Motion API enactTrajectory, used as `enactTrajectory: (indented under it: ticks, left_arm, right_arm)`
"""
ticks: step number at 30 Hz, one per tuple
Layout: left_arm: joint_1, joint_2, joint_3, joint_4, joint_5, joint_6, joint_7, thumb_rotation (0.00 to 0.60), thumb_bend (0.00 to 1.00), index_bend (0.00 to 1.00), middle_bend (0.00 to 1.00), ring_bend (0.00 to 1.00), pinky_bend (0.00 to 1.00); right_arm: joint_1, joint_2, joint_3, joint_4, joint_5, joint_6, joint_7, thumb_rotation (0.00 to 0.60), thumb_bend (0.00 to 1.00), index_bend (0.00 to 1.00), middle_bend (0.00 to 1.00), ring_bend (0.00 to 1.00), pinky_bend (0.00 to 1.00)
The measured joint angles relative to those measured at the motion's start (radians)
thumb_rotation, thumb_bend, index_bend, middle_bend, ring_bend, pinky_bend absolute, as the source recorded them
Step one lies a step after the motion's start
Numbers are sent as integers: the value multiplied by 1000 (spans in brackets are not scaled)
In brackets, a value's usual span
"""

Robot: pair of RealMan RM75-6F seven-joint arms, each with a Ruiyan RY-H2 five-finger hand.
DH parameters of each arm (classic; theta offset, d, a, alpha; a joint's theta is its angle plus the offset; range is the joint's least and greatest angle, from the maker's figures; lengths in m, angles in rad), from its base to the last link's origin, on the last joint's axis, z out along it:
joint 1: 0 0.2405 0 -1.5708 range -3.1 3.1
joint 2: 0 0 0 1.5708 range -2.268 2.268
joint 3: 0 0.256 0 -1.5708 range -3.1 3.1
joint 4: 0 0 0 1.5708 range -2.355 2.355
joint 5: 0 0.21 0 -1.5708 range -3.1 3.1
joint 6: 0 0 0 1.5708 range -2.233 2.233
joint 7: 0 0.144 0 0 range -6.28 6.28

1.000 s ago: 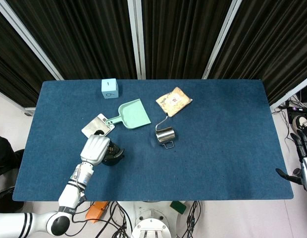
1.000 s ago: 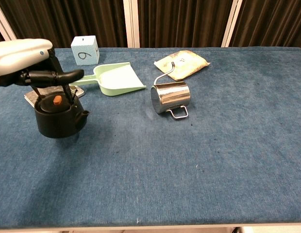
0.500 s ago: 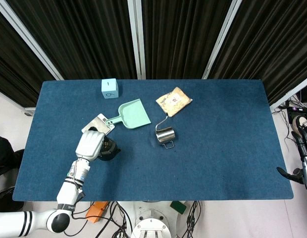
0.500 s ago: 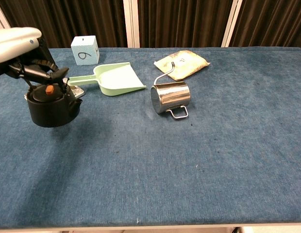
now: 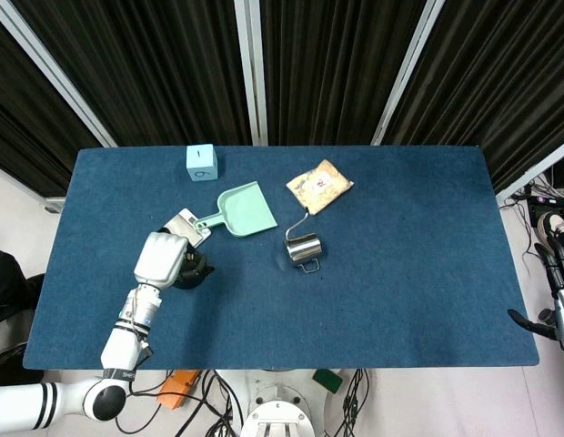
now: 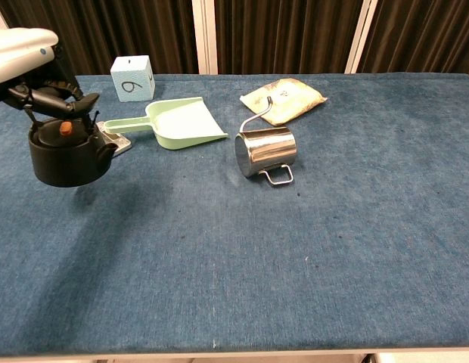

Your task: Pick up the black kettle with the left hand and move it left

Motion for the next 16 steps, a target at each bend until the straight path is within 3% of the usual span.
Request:
enactTrajectory:
  ticks: [3,16]
  left_arm:
    - [1,8,14,21,13,-2,-9,400,466,1000,1000,1000,461]
    - [-9,-27,-8,60,11,8,17,398,466,1000,1000,1000,468]
  right_arm:
    - [-1,0,0,-1,3,-1,-1,600,81,0,19,0,0]
    - [5,-1,3,-1,14,-17,-4,600,81,0,19,0,0]
